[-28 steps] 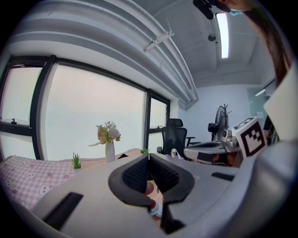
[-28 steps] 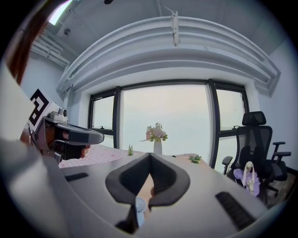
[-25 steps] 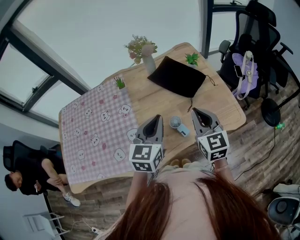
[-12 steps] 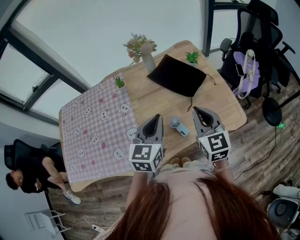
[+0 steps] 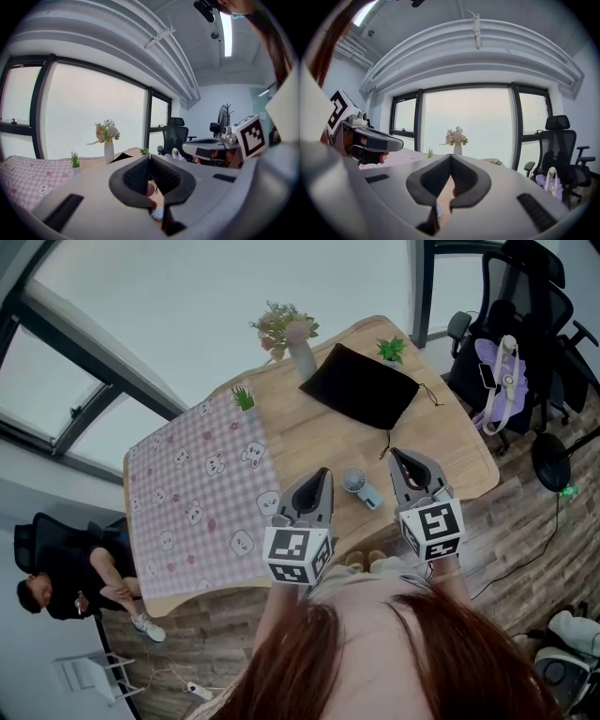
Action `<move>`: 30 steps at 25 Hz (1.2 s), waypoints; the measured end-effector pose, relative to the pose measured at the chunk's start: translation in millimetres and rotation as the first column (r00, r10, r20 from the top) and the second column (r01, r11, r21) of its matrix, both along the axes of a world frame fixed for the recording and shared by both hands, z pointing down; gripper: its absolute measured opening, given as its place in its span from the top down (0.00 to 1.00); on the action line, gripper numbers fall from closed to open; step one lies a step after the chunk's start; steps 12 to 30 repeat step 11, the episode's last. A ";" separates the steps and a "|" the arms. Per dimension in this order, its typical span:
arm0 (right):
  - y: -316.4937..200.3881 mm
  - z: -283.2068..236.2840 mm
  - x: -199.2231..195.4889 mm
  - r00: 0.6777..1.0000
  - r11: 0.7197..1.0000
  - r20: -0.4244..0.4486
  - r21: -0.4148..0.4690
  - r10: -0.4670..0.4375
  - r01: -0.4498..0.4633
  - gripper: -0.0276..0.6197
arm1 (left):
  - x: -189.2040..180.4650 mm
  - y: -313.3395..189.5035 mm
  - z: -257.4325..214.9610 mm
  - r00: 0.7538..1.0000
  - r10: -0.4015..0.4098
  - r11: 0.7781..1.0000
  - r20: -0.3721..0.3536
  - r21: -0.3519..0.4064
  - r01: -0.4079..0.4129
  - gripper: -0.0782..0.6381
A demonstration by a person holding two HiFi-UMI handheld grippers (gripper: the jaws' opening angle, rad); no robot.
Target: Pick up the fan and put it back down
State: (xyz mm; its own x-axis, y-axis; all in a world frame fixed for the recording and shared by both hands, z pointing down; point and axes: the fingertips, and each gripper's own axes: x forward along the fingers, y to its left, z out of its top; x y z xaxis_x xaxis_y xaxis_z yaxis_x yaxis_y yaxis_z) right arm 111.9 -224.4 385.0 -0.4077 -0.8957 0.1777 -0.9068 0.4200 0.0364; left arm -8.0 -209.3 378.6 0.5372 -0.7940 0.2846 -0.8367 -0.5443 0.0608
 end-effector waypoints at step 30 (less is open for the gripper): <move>1.2 -2.6 -3.0 1.000 1.000 -0.019 0.017 0.008 -0.007 0.96 | -5.9 0.2 -0.9 1.000 -0.006 1.000 -0.021 -0.001 0.006 0.87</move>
